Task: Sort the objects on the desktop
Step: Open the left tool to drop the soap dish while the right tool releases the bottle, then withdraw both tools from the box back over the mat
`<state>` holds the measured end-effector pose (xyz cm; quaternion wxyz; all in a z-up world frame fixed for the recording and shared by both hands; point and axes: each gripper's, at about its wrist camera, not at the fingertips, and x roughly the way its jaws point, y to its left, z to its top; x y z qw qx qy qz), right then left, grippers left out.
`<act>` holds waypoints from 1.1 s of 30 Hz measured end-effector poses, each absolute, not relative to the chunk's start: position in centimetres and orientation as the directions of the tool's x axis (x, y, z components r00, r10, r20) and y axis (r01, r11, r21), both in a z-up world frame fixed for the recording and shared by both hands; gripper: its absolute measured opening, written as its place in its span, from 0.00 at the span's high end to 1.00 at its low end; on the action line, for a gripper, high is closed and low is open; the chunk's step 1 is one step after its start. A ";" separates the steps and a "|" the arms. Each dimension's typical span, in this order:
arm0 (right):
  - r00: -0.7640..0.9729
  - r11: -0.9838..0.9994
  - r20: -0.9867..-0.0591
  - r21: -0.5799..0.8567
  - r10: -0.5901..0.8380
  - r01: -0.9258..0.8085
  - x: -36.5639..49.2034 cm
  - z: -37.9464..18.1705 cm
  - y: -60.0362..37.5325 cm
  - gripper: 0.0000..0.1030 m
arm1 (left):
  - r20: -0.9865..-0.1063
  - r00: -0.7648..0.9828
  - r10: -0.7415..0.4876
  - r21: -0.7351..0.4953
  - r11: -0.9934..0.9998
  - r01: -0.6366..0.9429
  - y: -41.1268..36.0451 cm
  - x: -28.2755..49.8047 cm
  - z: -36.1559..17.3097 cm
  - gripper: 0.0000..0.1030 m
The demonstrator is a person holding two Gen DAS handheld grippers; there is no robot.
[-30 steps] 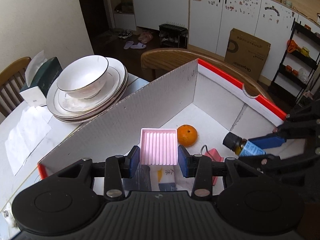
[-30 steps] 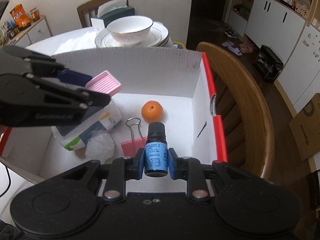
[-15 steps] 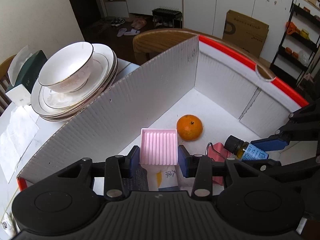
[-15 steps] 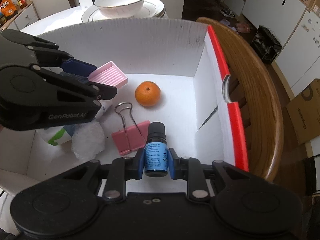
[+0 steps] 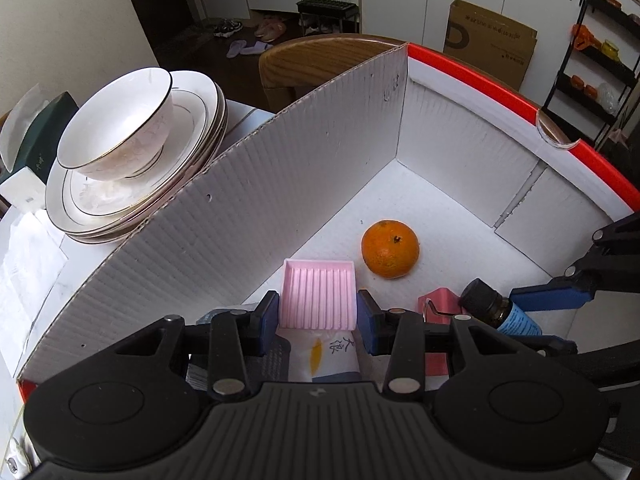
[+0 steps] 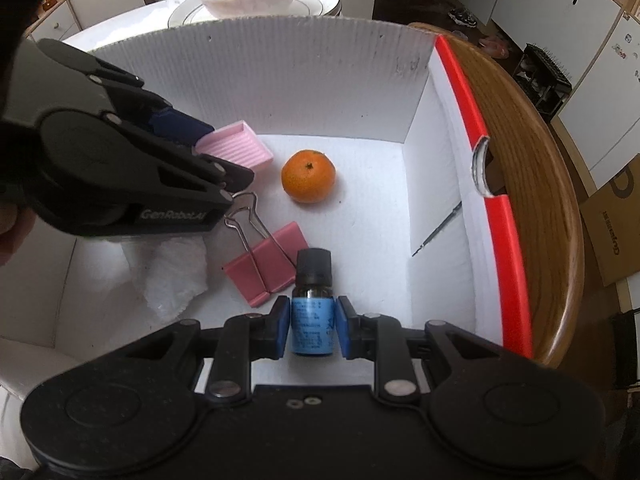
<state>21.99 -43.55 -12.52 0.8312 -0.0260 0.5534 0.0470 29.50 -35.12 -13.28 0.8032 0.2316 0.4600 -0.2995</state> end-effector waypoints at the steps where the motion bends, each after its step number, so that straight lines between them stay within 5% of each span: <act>1: 0.385 0.994 -0.922 0.008 0.049 -0.106 22.0 -12.5 -43.6 0.74 | -0.878 0.397 -0.267 0.098 0.713 0.695 -35.1 29.5 -13.3 0.61; 4: 0.386 0.995 -0.921 0.017 0.055 -0.101 21.8 -12.4 -43.7 0.72 | -0.881 0.392 -0.266 0.096 0.710 0.698 -35.2 29.5 -13.3 0.59; 6: 0.391 0.994 -0.918 0.020 0.059 -0.104 21.6 -12.1 -43.6 0.71 | -0.886 0.377 -0.270 0.085 0.705 0.704 -35.2 29.5 -13.3 0.43; 8: 0.400 0.994 -0.914 0.022 0.063 -0.106 21.5 -11.9 -43.7 0.70 | -0.885 0.378 -0.272 0.080 0.711 0.699 -35.0 29.5 -13.3 0.40; 30: 0.528 0.983 -0.833 0.098 0.167 -0.157 18.6 -7.0 -43.6 0.50 | -0.801 0.437 -0.410 -0.041 0.765 0.643 -30.2 25.1 -7.7 0.40; 33: 0.546 0.982 -0.819 0.100 0.174 -0.163 18.2 -6.5 -43.4 0.40 | -0.788 0.449 -0.422 -0.051 0.771 0.635 -29.4 24.3 -7.0 0.40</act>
